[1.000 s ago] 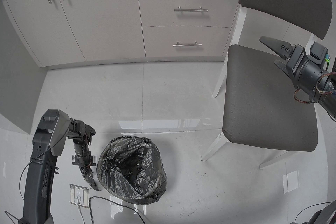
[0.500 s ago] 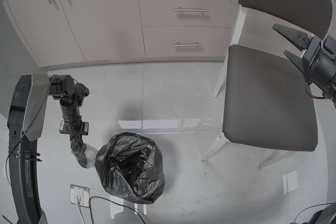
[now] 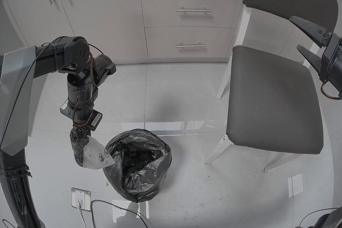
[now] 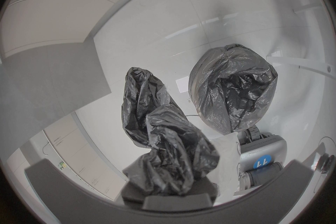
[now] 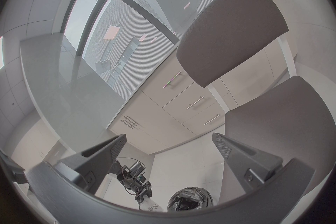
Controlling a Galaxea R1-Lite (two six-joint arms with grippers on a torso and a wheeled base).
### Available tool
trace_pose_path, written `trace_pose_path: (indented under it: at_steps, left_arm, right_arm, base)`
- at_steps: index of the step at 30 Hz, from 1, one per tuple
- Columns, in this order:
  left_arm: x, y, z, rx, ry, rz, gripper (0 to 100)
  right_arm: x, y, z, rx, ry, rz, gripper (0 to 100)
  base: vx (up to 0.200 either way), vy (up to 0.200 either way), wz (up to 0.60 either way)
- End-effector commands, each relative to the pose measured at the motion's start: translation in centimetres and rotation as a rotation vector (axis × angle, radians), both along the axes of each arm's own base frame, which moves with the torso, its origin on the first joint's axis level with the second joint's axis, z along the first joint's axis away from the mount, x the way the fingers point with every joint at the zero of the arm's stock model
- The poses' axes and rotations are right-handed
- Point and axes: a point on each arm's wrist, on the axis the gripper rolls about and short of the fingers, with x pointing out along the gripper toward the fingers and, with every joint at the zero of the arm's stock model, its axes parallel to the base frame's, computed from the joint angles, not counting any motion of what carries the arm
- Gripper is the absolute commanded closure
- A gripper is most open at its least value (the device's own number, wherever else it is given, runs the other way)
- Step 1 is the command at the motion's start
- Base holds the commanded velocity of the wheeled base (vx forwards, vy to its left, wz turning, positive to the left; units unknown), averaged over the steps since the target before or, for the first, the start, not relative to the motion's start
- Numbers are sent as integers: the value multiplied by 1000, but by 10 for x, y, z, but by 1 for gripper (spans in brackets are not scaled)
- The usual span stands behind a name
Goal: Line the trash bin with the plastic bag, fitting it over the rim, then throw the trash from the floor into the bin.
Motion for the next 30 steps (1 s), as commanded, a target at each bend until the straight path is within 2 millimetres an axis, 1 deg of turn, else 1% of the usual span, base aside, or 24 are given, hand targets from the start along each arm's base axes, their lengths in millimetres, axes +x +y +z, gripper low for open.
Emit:
trace_pose_path:
  at_steps: [1, 5, 8, 9, 10, 11, 14, 17, 22, 23, 24, 30]
  left_arm:
    - [-8, -2, 14, -6, -34, -12, 100]
    - [-11, -6, 15, -15, -33, -13, 100]
    - [-14, -18, 14, -30, -53, -5, 100]
    - [-14, -18, 14, -30, -53, -5, 100]
    - [-14, -24, 12, -39, -61, 8, 100]
    - [-15, -25, 12, -40, -62, 9, 100]
    - [-11, -38, -1, -48, -67, 44, 100]
    - [-8, -56, -16, -65, -79, 94, 100]
    - [-3, -78, -46, -49, -54, 81, 100]
    - [-3, -78, -46, -49, -54, 81, 100]
    - [1, -82, -56, -45, -53, 77, 100]
    - [9, -87, -76, -36, -41, 78, 100]
  right_arm:
    - [-4, -2, 2, 5, -12, 3, 0]
    - [-5, -2, 2, 6, -13, 4, 0]
    - [-5, -2, 2, 5, -12, 4, 0]
    - [-5, -2, 2, 5, -12, 4, 0]
    - [-5, -2, 2, 6, -13, 4, 0]
    - [-5, -2, 1, 5, -12, 4, 0]
    - [-4, -2, 0, 5, -10, 6, 0]
    - [-4, -2, -1, 3, -6, 6, 0]
    - [-5, -2, 0, 6, -11, 4, 0]
    - [-5, -2, 0, 6, -11, 4, 0]
    - [-6, -3, 2, 10, -18, 4, 0]
    - [-8, -4, 4, 13, -25, 4, 0]
  base:
    - [0, 0, 0]
    - [0, 0, 0]
    - [0, 0, 0]
    - [0, 0, 0]
    - [0, 0, 0]
    - [0, 0, 0]
    - [0, 0, 0]
    - [0, 0, 0]
    - [0, 0, 0]
    - [0, 0, 0]
    - [0, 0, 0]
    - [0, 0, 0]
